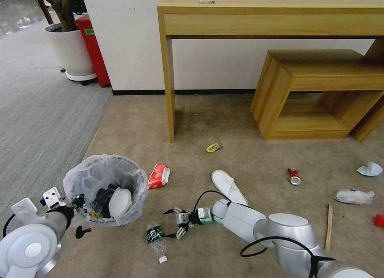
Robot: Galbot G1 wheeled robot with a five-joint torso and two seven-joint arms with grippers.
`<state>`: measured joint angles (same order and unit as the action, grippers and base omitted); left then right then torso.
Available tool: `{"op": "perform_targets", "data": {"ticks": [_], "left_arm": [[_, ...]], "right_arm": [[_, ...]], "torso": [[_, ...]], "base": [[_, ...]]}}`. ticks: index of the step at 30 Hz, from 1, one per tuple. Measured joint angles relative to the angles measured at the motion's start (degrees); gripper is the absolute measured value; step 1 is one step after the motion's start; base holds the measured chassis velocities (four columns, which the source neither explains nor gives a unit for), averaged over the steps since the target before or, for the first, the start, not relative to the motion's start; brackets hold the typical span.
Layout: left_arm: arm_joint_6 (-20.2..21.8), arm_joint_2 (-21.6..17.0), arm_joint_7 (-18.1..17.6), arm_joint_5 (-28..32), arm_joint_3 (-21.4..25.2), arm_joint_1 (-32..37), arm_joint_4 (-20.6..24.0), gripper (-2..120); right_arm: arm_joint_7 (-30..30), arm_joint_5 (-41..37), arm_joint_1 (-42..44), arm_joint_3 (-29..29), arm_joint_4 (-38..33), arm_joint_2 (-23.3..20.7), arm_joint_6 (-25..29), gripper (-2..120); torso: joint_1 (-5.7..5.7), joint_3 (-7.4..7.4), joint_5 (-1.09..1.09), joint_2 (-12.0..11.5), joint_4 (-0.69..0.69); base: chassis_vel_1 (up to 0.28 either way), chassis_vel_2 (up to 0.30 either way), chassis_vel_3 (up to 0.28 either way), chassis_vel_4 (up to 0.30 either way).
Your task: Pick up the trash bin and place the garbage on the floor into it.
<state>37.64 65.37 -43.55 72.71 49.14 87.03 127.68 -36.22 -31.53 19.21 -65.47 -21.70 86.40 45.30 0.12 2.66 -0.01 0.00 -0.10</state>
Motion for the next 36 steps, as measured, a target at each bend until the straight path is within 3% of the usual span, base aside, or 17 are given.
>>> {"op": "perform_targets", "data": {"ticks": [20,25,36], "left_arm": [[0.06,-0.72,0.00,-0.55,-0.72,0.01,-0.65,0],[0.09,-1.16,-0.10,-0.42,-1.07,-0.44,-1.12,0],[0.09,-1.91,-0.63,0.01,-1.77,-0.91,-1.48,0]], "right_arm": [[-0.03,-11.56,2.72,-1.11,-5.19,-2.71,0.10,97],[2.17,-16.93,4.04,-2.24,-8.94,-5.21,-1.82,96],[4.91,-20.63,6.78,-2.03,-11.84,-7.35,-3.27,96]], "torso": [[0.00,0.00,0.01,0.00,0.00],[0.00,0.00,0.01,0.00,0.00],[0.00,0.00,0.01,0.00,0.00]], "base": [[0.000,0.000,0.000,0.000],[0.000,0.000,0.000,0.000],[0.000,0.000,0.000,0.000]]}}
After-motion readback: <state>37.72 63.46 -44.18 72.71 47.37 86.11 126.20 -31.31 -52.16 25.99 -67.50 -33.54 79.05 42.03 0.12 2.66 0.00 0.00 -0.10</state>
